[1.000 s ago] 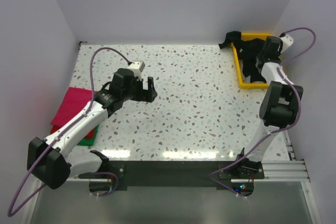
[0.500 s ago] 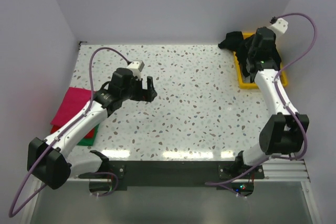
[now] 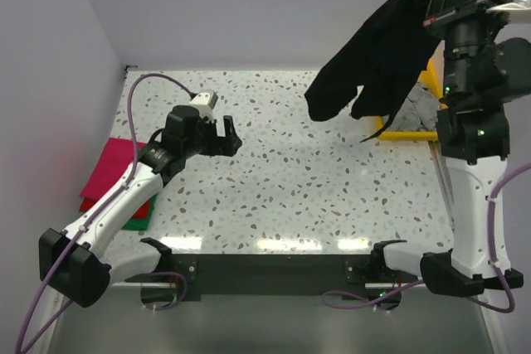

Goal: Fold and stack the t-shirts
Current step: Move the tshirt to the center of the board, then flatten the tshirt out

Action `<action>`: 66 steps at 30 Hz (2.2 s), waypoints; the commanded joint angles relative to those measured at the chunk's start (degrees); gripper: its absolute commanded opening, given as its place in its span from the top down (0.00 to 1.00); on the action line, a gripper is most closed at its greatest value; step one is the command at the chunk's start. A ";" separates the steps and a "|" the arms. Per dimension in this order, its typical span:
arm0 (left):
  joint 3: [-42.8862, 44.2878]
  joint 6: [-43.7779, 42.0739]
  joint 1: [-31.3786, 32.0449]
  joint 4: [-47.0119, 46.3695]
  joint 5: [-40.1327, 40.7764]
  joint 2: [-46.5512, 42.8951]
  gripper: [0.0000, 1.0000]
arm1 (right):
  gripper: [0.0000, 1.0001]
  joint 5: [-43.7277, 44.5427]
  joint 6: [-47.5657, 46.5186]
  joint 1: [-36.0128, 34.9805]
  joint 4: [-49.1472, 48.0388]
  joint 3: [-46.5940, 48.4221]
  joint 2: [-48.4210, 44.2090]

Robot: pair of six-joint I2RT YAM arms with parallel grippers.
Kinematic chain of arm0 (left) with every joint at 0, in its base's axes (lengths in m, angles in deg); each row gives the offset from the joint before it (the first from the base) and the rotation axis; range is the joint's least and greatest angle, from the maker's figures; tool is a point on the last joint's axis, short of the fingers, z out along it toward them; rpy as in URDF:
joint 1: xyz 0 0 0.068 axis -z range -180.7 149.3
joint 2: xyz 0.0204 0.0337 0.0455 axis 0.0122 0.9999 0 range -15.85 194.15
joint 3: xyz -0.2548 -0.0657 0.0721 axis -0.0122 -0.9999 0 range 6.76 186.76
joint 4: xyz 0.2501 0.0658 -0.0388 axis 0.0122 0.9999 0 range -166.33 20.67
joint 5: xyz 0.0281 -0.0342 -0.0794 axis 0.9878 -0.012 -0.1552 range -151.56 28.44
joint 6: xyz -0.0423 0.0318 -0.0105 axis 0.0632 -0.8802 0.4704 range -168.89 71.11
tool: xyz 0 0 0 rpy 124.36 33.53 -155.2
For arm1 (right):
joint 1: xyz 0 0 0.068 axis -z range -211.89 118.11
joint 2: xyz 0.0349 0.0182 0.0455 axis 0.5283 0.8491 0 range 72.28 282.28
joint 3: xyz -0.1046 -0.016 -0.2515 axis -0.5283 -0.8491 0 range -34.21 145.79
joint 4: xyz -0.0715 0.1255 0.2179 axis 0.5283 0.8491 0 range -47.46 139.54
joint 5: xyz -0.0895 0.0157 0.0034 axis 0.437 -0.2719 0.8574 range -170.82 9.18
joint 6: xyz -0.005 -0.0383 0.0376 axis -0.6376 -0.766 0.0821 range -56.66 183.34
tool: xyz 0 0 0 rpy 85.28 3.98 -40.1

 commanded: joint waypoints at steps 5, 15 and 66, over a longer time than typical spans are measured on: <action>1.14 0.70 -0.51 -1.54 0.39 -2.63 0.00 | 1.00 -14.35 15.17 -0.05 -2.21 9.49 1.04; -5.63 8.08 -0.42 -4.80 -3.48 -4.57 0.00 | 0.91 -16.20 20.73 -1.28 -11.17 -18.69 4.72; 13.79 23.56 21.29 -12.27 9.61 43.08 1.00 | 0.72 -10.83 5.25 1.35 4.65 -71.37 -3.26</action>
